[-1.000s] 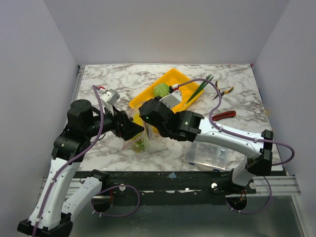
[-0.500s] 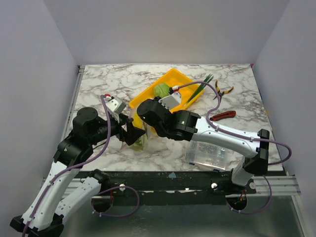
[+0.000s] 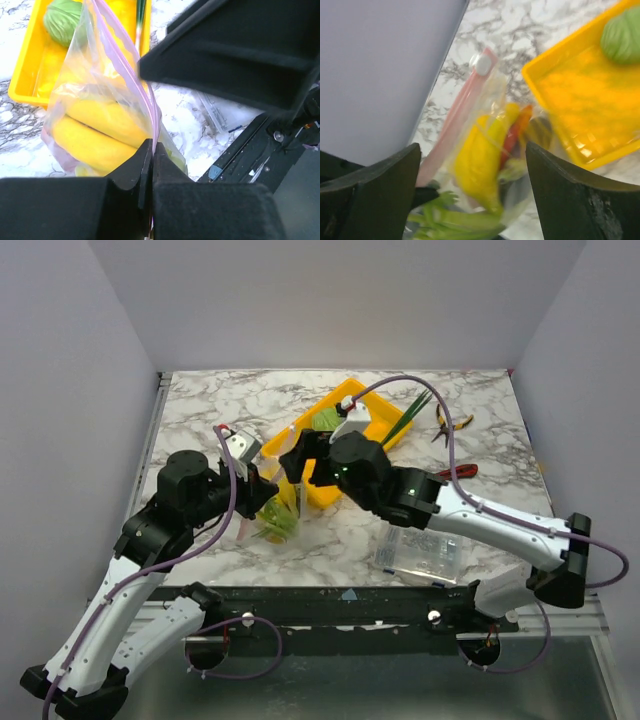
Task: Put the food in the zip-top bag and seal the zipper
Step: Adjust the zipper food storage bag at the center of the board.
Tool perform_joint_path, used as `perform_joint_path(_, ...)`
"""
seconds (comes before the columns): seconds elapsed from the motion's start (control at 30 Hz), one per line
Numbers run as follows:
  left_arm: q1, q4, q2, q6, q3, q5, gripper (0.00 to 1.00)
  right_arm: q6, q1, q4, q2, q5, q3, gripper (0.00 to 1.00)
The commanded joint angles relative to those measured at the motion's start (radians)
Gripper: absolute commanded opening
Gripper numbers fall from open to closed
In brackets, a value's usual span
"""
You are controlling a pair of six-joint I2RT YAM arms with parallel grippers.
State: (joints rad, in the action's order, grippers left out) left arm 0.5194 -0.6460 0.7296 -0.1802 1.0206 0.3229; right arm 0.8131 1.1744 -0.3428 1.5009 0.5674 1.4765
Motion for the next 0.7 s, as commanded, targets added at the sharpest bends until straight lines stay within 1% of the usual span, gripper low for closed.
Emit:
perform_joint_path(0.0, 0.001, -0.011, -0.009, 0.027, 0.044, 0.067, 0.00, -0.582, -0.105, 0.229, -0.197, -0.330, -0.108, 0.92)
perform_joint_path(0.03, 0.001, -0.009, -0.006, 0.031, 0.047, 0.104, 0.00, -0.645, -0.149, 0.220, -0.219, -0.476, -0.119, 0.93)
perform_joint_path(0.1, -0.001, -0.007, 0.003, 0.037, 0.056, 0.180, 0.00, -0.734, -0.265, 0.224, -0.261, -0.689, -0.157, 0.93)
perform_joint_path(0.13, -0.002, -0.006, 0.006, 0.040, 0.061, 0.232, 0.00, -0.768, -0.344, 0.228, -0.269, -0.824, -0.176, 0.94)
perform_joint_path(0.17, -0.004, -0.006, 0.010, 0.041, 0.066, 0.271, 0.00, -0.799, -0.405, 0.226, -0.269, -1.005, -0.186, 0.92)
perform_joint_path(0.2, -0.007, -0.007, 0.014, 0.040, 0.073, 0.308, 0.00, -0.855, -0.455, 0.238, -0.274, -1.109, -0.216, 0.91)
perform_joint_path(0.27, -0.011, -0.007, 0.020, 0.036, 0.081, 0.363, 0.00, -0.901, -0.519, 0.310, -0.268, -1.284, -0.278, 0.92)
perform_joint_path(0.33, -0.014, -0.012, 0.030, 0.030, 0.092, 0.390, 0.00, -0.930, -0.558, 0.320, -0.230, -1.446, -0.285, 0.92)
perform_joint_path(0.4, -0.020, -0.019, 0.041, 0.026, 0.099, 0.416, 0.00, -0.937, -0.572, 0.334, -0.194, -1.542, -0.287, 0.91)
perform_joint_path(0.47, -0.027, -0.032, 0.051, 0.027, 0.105, 0.425, 0.00, -0.912, -0.572, 0.413, -0.167, -1.592, -0.306, 0.91)
perform_joint_path(0.67, -0.034, -0.049, 0.067, 0.043, 0.107, 0.467, 0.00, -0.894, -0.572, 0.454, -0.135, -1.582, -0.318, 0.92)
